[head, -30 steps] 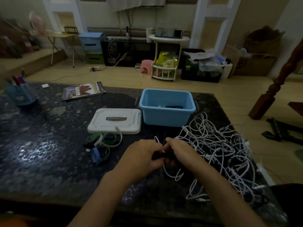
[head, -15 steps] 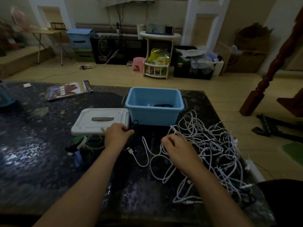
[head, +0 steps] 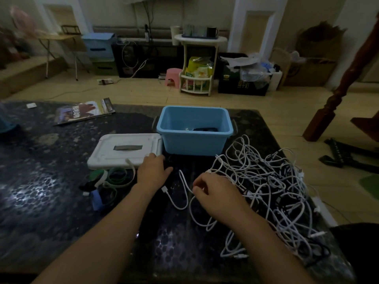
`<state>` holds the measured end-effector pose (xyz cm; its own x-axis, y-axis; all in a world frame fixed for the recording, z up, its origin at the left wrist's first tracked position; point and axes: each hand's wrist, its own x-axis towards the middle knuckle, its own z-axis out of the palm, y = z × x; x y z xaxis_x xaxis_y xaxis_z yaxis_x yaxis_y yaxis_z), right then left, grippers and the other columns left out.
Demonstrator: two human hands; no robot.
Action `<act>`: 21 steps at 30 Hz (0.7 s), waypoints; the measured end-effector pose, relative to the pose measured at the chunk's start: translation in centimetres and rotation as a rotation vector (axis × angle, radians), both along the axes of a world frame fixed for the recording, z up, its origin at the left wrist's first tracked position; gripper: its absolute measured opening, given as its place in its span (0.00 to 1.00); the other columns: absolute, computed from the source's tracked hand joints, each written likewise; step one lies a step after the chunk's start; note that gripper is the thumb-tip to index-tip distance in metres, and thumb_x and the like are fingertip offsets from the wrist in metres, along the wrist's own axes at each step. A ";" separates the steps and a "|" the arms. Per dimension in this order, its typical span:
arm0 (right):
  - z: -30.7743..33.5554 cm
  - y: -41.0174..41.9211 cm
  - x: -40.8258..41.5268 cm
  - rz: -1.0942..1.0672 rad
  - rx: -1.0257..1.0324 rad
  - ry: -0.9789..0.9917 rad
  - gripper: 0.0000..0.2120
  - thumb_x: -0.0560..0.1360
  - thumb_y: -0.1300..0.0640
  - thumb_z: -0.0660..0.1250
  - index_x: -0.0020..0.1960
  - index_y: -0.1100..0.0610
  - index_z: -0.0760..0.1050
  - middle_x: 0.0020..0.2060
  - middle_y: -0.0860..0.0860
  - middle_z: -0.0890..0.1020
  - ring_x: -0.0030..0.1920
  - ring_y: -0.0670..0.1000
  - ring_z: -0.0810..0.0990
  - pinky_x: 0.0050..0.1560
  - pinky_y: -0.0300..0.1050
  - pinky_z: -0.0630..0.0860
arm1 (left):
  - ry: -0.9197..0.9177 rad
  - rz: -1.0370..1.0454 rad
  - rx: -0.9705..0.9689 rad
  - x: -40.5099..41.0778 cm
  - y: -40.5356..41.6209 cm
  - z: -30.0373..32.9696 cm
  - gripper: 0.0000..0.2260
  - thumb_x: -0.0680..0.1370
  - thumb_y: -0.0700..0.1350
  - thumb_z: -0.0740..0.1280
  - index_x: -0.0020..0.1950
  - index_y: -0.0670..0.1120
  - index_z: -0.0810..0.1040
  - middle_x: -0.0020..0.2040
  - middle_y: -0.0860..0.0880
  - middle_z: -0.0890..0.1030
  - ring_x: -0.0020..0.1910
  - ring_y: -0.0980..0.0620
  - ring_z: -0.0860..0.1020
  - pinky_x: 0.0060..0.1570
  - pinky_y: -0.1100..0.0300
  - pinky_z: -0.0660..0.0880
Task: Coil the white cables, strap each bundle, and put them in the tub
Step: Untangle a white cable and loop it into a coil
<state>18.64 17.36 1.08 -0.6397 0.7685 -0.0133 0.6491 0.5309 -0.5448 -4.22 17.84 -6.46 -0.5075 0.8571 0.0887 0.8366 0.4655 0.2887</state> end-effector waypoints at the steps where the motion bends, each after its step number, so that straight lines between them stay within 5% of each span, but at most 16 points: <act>1: -0.1 0.0 -0.2 0.010 0.032 -0.014 0.09 0.80 0.48 0.63 0.56 0.50 0.78 0.52 0.48 0.79 0.53 0.49 0.77 0.52 0.46 0.75 | -0.032 0.003 0.004 -0.1 -0.1 0.1 0.20 0.77 0.56 0.69 0.64 0.46 0.76 0.60 0.43 0.75 0.61 0.42 0.74 0.54 0.49 0.75; 10: -1.6 -0.3 -2.3 0.113 0.129 -0.142 0.10 0.80 0.49 0.64 0.58 0.49 0.79 0.55 0.50 0.77 0.61 0.53 0.73 0.57 0.49 0.75 | -0.136 -0.152 0.108 -0.6 -2.5 1.8 0.13 0.77 0.45 0.68 0.62 0.52 0.81 0.55 0.46 0.73 0.58 0.46 0.76 0.57 0.48 0.76; 14: -1.5 -0.2 -2.8 0.090 0.140 -0.122 0.10 0.79 0.49 0.64 0.57 0.48 0.79 0.54 0.50 0.78 0.59 0.53 0.73 0.56 0.49 0.74 | 0.112 -0.377 0.130 -0.2 -4.9 1.7 0.14 0.72 0.42 0.71 0.57 0.51 0.84 0.53 0.46 0.76 0.56 0.43 0.72 0.57 0.48 0.74; 21: -1.4 -0.8 -2.8 0.100 0.139 -0.140 0.11 0.79 0.49 0.63 0.58 0.49 0.80 0.55 0.51 0.78 0.59 0.54 0.73 0.56 0.50 0.74 | 0.273 -0.574 0.026 0.6 -7.0 0.7 0.13 0.63 0.46 0.75 0.47 0.50 0.84 0.54 0.45 0.78 0.56 0.42 0.76 0.52 0.50 0.75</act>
<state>15.86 16.60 -0.36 -0.7120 0.7021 -0.0056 0.6538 0.6601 -0.3698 -3.64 10.84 -5.80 0.0758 0.9818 0.1741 0.9960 -0.0830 0.0345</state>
